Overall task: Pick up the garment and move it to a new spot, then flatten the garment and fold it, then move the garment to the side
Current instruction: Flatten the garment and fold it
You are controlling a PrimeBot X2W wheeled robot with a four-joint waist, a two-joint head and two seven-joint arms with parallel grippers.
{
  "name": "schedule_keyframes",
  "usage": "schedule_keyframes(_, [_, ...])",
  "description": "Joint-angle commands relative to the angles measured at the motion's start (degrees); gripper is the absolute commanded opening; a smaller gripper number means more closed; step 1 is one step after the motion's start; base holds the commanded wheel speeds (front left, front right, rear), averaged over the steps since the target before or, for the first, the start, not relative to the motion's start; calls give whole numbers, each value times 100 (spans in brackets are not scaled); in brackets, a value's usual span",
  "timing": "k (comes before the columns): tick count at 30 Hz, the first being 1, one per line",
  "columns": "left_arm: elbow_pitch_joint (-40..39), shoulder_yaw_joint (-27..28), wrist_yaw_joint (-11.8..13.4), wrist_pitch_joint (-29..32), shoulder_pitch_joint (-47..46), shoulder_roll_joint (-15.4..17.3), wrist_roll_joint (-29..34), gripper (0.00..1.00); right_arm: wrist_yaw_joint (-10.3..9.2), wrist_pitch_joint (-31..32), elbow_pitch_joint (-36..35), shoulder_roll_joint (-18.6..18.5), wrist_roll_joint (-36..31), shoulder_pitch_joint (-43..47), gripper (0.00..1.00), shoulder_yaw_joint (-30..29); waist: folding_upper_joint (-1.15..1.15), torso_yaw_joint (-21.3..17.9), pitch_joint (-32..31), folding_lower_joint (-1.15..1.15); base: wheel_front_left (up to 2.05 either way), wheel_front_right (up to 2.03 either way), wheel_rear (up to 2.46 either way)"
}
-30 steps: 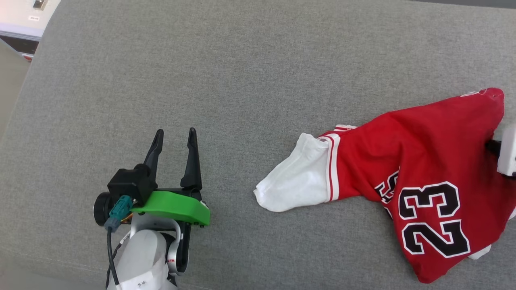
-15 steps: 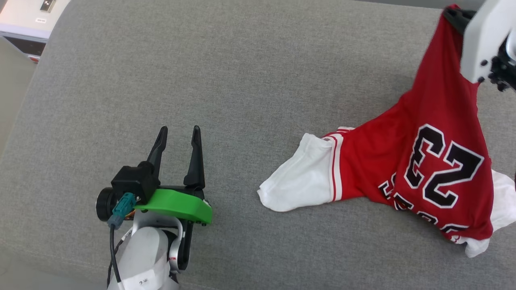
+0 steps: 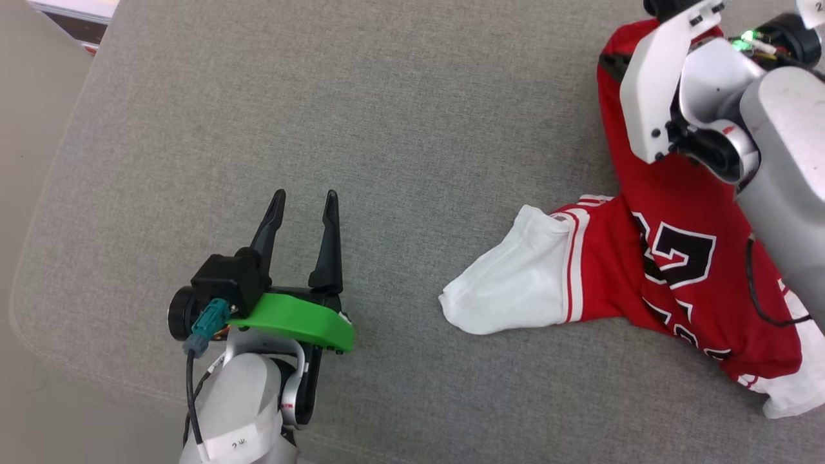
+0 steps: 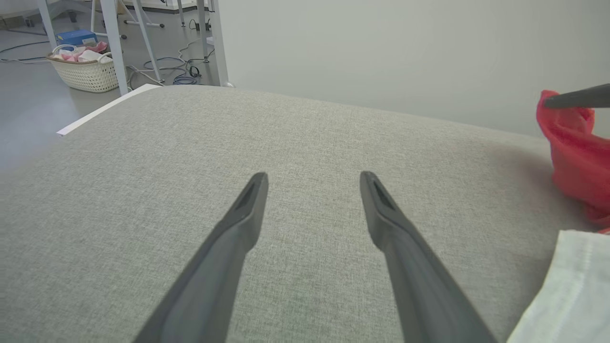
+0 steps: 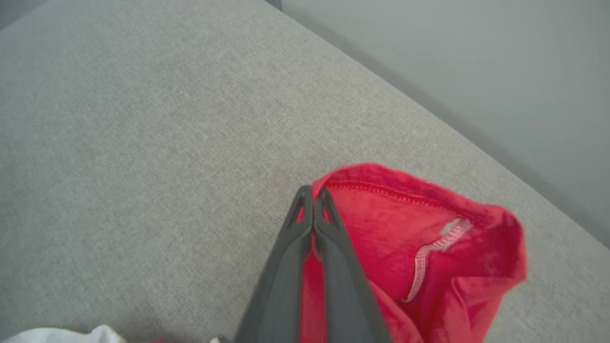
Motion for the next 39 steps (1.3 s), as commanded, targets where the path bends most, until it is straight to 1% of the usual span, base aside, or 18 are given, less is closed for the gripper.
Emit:
schedule_keyframes(1, [-8,-8,0,-33,-86,-32,-24,100,1,-83,161,-20,141,164,0,67,0,48,34,0,0,0,0])
schedule_keyframes(7, [25,-1,21,-34,-95,-36,-33,100,1,-332,737,-45,543,452,0,376,0,19,6,0,0,0,0])
schedule_keyframes(8, [39,1,27,-34,-88,-36,-38,100,1,-360,810,-26,650,491,16,410,0,-4,-22,0,0,0,0])
schedule_keyframes(9, [49,2,28,-34,-82,-36,-40,100,1,-400,848,-20,699,504,37,456,0,-23,-51,0,0,0,0])
schedule_keyframes(10, [65,5,32,-34,-73,-36,-39,100,1,-467,880,-15,757,515,75,511,0,-47,-94,0,0,0,0])
schedule_keyframes(11, [79,7,34,-34,-65,-37,-34,100,1,-551,886,-10,805,519,100,537,0,-63,-124,0,0,0,0])
schedule_keyframes(17, [161,122,51,-34,53,-34,53,100,1,-1392,888,-20,804,548,100,708,0,-229,-508,0,0,0,0])
schedule_keyframes(22, [188,233,46,-34,177,14,117,100,1,-2351,938,-1,547,663,100,516,0,-367,-803,0,0,0,0])
schedule_keyframes(25, [189,322,71,-34,261,62,130,100,1,-2980,1026,58,319,845,100,183,0,-470,-981,0,0,0,0])
schedule_keyframes(31, [178,439,132,-33,458,180,125,100,1,-3936,1035,197,-224,1410,100,-646,0,-700,-1255,0,0,0,0])
schedule_keyframes(35, [136,480,181,6,583,253,114,100,1,-4256,814,237,-604,1952,100,-1332,0,-859,-1376,0,0,0,0])
schedule_keyframes(39, [87,466,217,84,658,285,108,100,1,-4352,308,286,-1028,2698,100,-2163,0,-971,-1453,0,0,0,0])
